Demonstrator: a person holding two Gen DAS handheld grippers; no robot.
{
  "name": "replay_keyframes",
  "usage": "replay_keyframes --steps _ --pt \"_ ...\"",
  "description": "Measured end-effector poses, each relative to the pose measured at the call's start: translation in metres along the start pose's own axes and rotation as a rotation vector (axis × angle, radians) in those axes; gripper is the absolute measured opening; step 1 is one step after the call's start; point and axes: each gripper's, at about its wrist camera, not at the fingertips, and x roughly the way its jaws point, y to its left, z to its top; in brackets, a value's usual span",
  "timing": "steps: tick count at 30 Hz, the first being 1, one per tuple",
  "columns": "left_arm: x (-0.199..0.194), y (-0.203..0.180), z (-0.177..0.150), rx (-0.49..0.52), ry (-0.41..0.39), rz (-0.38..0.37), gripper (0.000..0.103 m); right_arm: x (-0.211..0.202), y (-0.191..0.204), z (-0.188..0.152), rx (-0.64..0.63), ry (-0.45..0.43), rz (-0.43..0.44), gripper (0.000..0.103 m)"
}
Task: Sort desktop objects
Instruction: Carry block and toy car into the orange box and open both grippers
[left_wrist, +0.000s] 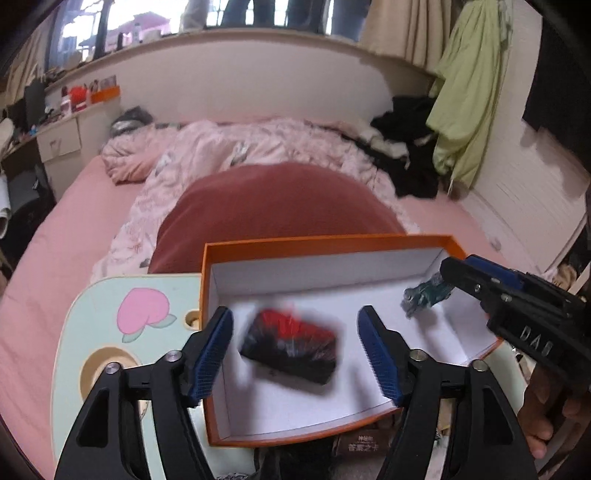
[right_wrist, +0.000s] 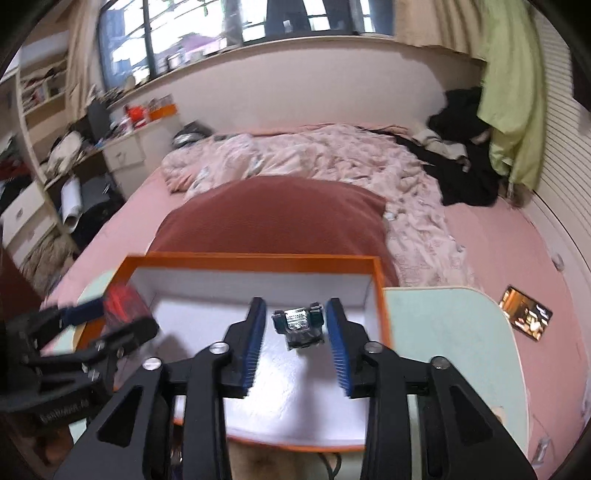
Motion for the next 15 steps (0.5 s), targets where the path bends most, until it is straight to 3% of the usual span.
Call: replay_keyframes --steps 4,8,10,15 --pt "-0.029 -0.005 -0.008 0.037 -0.050 0.003 0.085 -0.024 -0.006 -0.007 0.036 -0.052 0.041 0.053" --pt "-0.062 -0.011 -0.030 0.076 -0.066 0.006 0.099 -0.053 -0.001 -0.030 -0.003 -0.077 0.038 0.055" --pt "-0.078 -0.012 -0.050 0.094 -0.044 -0.010 0.102 -0.065 0.002 -0.045 -0.018 -0.069 0.042 0.066" --pt "-0.095 -0.005 -0.104 0.084 0.049 -0.038 0.102 -0.088 0.007 -0.097 -0.082 -0.006 0.039 0.066"
